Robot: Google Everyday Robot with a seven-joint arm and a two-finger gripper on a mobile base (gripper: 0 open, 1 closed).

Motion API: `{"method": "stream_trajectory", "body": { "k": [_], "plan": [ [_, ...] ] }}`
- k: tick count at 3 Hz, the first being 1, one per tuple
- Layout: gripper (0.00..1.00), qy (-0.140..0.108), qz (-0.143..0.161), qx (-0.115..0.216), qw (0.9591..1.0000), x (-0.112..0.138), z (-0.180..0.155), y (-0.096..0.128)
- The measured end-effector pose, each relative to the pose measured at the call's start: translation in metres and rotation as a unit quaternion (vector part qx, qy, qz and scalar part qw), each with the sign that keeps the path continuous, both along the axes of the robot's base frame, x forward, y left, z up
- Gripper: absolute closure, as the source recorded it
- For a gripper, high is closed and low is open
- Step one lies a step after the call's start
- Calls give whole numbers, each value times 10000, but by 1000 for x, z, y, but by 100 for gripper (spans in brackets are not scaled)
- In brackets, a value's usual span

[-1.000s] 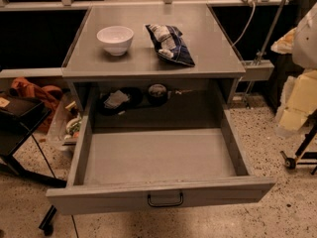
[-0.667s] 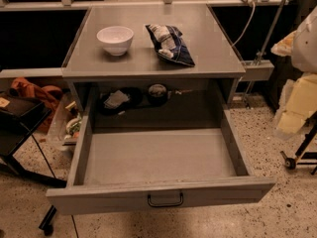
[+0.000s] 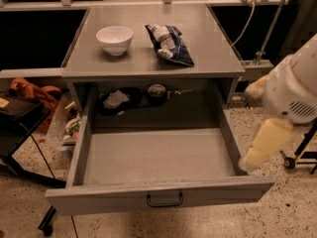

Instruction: Close top drawer

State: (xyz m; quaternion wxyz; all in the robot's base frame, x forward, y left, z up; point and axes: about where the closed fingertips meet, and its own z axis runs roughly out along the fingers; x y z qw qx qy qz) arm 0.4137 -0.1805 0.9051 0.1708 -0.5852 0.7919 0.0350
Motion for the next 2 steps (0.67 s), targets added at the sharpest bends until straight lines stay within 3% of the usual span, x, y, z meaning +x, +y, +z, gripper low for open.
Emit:
{"method": "stream_trajectory", "body": {
  "k": [1,2],
  "plan": [
    [33,496,-37,502,9975,-23,-49,16],
    [57,919,-98,1008,9906,-47,-82,24]
  ]
}}
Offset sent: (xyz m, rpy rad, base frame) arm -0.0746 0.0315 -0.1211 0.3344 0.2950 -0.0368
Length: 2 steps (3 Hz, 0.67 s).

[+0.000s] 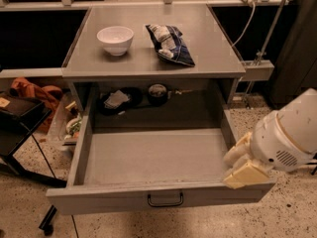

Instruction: Close top drawer

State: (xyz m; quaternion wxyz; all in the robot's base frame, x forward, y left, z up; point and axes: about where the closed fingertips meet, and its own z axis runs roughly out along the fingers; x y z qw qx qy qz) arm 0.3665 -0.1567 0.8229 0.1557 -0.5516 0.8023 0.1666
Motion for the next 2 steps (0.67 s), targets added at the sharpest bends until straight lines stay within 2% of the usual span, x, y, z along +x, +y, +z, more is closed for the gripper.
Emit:
{"method": "stream_trajectory", "body": {
  "k": [1,2],
  "plan": [
    [80,339,-95,364,9987,-21,-31,6],
    [100,551,-167,668,9961,-29,-71,10]
  ]
}}
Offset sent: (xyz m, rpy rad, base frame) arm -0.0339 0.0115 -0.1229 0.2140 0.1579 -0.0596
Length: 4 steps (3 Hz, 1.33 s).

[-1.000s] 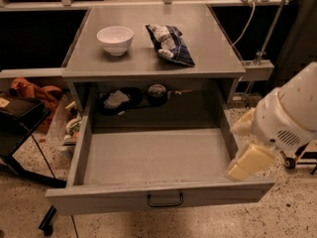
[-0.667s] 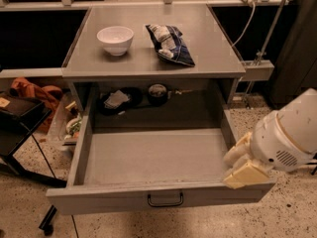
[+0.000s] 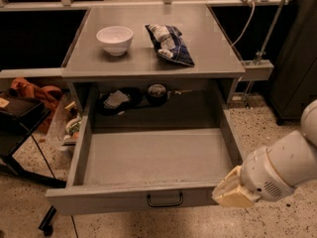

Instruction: Close top drawer

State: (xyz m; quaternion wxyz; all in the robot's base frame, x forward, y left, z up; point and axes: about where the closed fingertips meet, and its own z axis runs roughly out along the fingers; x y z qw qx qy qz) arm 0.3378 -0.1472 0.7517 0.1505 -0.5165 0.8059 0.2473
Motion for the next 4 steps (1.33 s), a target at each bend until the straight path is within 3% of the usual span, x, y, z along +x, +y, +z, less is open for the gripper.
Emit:
{"method": "stream_trajectory", "body": {
  "k": [1,2,4],
  "plan": [
    [100,125,-124,124,9998,5,-42,1],
    [84,95,-152,135,9997,20,-66,1],
    [38,-223,-53,97,9997,64,-82,-3]
  ]
}}
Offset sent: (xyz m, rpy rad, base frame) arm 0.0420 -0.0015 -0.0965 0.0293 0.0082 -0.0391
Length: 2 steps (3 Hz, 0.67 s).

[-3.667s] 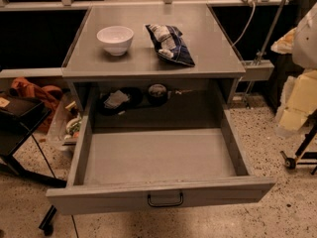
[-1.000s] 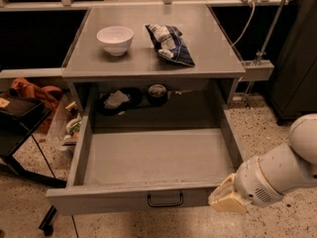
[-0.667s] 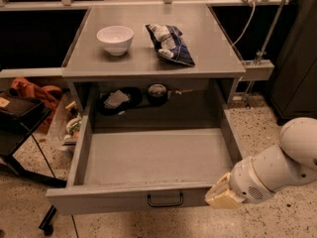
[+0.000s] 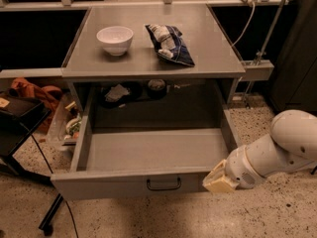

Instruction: Close top drawer

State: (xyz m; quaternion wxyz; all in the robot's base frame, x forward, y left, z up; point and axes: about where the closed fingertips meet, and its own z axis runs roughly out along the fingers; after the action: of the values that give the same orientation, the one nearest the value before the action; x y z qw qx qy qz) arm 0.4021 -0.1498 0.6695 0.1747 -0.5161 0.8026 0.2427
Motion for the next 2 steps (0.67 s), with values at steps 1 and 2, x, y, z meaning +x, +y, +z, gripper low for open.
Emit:
{"method": "stream_trajectory", "body": {
  "k": [1,2],
  "plan": [
    [14,-188,79,-65,9998,31,0,-2],
    [0,-328,144,-237,9991,74,4,14]
  ]
}}
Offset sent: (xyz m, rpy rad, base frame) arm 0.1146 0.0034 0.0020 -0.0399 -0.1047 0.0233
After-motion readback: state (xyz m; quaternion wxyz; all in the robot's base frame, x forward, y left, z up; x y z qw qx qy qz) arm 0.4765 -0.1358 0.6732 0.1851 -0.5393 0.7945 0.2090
